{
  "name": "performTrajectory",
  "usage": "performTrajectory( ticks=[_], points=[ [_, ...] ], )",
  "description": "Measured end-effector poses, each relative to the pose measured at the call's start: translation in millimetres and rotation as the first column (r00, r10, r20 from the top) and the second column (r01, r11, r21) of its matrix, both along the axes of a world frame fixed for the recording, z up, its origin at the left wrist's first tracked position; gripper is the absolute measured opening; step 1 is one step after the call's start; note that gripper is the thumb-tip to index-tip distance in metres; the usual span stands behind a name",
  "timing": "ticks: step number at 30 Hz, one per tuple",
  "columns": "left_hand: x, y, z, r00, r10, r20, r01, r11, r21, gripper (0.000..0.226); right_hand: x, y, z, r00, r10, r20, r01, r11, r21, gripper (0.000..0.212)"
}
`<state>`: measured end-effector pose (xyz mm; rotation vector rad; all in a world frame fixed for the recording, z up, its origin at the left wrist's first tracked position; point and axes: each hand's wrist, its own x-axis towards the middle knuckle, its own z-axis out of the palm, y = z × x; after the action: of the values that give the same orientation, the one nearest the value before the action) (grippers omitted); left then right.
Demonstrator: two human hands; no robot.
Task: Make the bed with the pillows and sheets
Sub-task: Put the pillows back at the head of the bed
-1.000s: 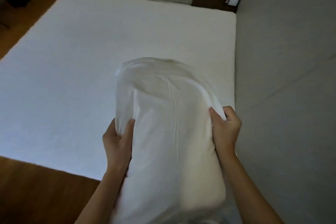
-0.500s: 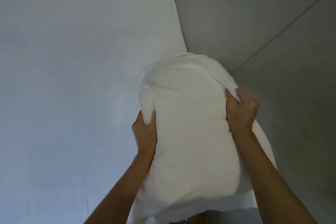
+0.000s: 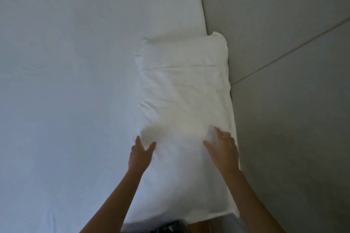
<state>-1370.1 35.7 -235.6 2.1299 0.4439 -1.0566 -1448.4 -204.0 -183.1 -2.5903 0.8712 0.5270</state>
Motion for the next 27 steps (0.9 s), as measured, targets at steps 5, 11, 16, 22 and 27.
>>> performTrajectory(
  ticks=[5, 11, 16, 22, 27],
  points=[
    [0, -5, -50, 0.985, 0.101, 0.137, -0.105, 0.994, 0.018, 0.084, 6, -23, -50, 0.924, -0.29, 0.25, 0.299, 0.954, 0.004, 0.091],
    [15, 2, -85, 0.972, 0.212, 0.102, -0.194, 0.967, -0.165, 0.105, 30, -57, -108, 0.801, -0.581, 0.143, 0.506, 0.785, 0.357, 0.103],
    [46, -6, -94, 0.938, 0.278, 0.205, -0.21, 0.93, -0.3, 0.112, 42, -69, -127, 0.735, -0.64, 0.225, 0.521, 0.745, 0.417, 0.097],
    [50, -16, -99, 0.936, 0.262, 0.236, -0.179, 0.929, -0.323, 0.098, 59, -68, -100, 0.67, -0.725, 0.161, 0.511, 0.608, 0.608, 0.056],
    [53, -25, -68, 0.901, 0.336, 0.274, -0.217, 0.896, -0.387, 0.089, 69, -51, -40, 0.691, -0.633, 0.349, 0.332, 0.707, 0.624, 0.034]
  ],
)
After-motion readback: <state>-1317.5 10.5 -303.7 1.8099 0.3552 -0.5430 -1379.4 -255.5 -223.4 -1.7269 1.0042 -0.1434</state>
